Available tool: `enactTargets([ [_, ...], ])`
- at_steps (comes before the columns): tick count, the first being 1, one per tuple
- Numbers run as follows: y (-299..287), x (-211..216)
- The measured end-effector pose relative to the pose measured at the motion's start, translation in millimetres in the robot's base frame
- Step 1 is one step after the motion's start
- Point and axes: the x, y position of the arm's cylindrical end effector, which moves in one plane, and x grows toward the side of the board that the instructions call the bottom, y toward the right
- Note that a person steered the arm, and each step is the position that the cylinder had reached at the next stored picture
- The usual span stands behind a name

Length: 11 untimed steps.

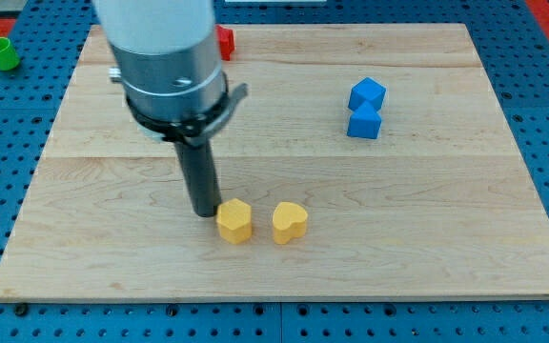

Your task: Move the red blocks to the top center

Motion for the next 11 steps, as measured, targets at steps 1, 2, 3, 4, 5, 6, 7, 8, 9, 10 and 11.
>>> enactTargets([
  [1, -53, -39],
  [2, -150, -96],
  [3, -204, -183],
  [4, -196, -242],
  [5, -128, -263],
  [6, -86, -263],
  [7, -61, -268],
  [8, -53, -279],
  [9, -53, -291],
  [10, -49, -300],
  [11, -36, -300],
])
